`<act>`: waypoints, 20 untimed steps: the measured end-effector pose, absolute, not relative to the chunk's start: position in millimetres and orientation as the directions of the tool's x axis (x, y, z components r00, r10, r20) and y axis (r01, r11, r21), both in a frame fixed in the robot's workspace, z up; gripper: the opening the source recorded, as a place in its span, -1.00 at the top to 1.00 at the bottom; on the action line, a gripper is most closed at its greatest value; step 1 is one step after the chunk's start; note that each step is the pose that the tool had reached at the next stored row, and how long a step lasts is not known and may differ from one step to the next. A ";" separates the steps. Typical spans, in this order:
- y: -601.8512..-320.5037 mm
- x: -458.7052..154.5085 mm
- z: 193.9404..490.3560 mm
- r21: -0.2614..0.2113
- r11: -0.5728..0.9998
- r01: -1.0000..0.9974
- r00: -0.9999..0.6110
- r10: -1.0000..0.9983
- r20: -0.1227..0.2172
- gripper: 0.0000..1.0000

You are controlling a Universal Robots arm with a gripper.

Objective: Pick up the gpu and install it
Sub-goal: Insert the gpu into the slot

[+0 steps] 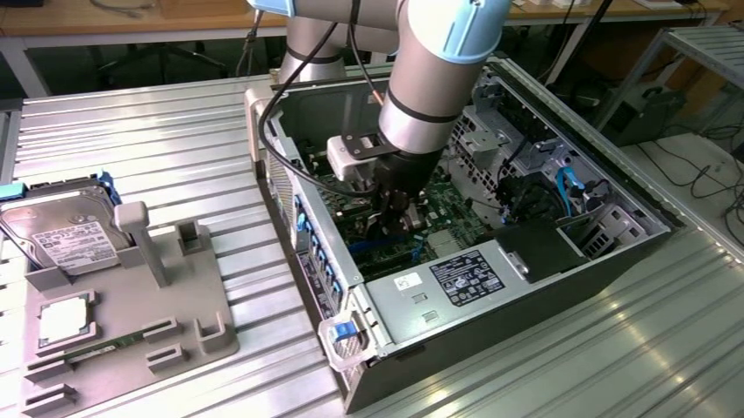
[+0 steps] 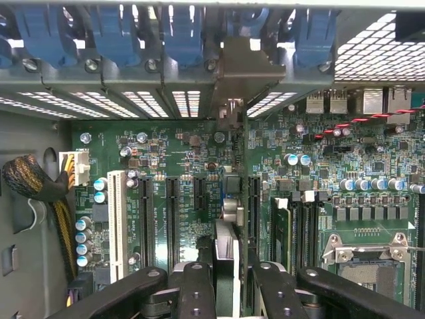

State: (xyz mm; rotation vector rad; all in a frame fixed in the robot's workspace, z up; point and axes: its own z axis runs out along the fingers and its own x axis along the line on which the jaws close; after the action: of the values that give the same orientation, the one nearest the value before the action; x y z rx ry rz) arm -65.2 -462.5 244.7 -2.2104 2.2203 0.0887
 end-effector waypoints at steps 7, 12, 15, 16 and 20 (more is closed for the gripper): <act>-462.2 -65.2 243.9 0.035 0.004 -0.999 -0.005 -0.999 -0.045 0.45; -462.3 -65.3 242.6 0.035 0.004 -0.999 -0.005 -0.999 -0.045 0.45; -462.3 -65.2 241.2 0.035 0.004 -0.999 -0.005 -0.999 -0.045 0.45; -462.3 -65.2 240.5 0.035 0.004 -0.999 -0.005 -0.999 -0.045 0.45; -462.4 -65.3 237.8 0.035 0.004 -0.999 -0.005 -0.999 -0.044 0.45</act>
State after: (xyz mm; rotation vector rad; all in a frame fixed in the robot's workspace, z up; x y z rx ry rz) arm -65.3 -462.4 237.8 -2.2110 2.2209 0.0881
